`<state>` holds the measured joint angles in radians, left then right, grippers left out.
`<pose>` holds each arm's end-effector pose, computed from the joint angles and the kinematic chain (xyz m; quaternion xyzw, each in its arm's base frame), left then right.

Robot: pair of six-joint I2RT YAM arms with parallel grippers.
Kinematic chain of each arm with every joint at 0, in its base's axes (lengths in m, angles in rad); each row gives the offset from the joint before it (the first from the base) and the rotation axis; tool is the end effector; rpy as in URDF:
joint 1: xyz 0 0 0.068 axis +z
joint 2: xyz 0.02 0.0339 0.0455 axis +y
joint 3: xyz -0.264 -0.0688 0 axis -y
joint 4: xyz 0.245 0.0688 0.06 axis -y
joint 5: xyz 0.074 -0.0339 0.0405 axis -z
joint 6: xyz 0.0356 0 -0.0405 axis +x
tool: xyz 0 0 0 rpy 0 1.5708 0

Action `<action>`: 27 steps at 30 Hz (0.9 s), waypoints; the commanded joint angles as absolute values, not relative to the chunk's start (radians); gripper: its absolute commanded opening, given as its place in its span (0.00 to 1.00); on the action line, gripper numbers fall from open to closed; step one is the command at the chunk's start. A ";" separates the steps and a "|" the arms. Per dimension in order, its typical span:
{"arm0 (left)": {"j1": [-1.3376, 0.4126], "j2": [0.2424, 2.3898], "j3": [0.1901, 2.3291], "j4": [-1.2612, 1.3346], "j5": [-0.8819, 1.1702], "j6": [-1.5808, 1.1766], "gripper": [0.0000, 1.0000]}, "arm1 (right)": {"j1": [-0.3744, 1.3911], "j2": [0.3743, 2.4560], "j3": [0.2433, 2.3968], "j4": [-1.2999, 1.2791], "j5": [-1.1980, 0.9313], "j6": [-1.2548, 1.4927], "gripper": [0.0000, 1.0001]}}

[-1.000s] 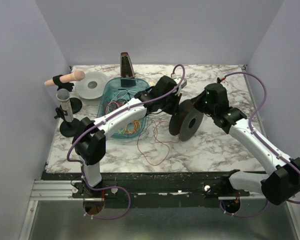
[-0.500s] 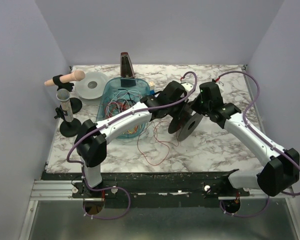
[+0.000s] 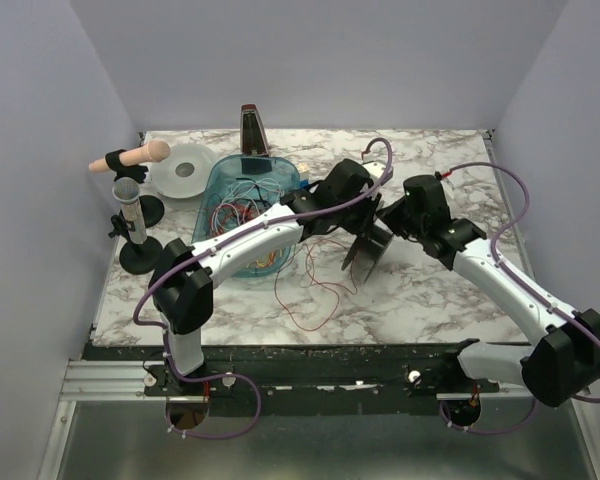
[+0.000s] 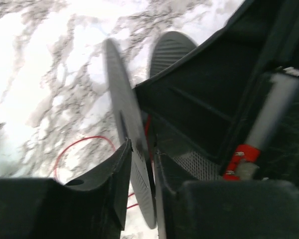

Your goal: Wrap the cables

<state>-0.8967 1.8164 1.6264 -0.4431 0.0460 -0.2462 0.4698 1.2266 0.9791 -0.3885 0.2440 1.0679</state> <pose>0.2637 -0.3326 0.3174 0.2948 0.8418 -0.2616 0.3689 0.2451 0.1148 0.2957 0.3135 0.8306 0.2329 0.3970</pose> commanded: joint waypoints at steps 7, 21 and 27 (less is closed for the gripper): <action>-0.864 1.813 1.580 -0.313 0.180 -0.301 0.41 | 0.474 1.275 0.930 -0.462 0.255 1.120 0.01; -0.861 1.812 1.520 -0.299 0.074 -0.120 0.52 | 0.474 1.238 0.966 -0.453 0.221 1.189 0.01; -0.856 1.786 1.471 -0.301 0.126 -0.106 0.66 | 0.474 1.236 0.990 -0.486 0.241 1.245 0.01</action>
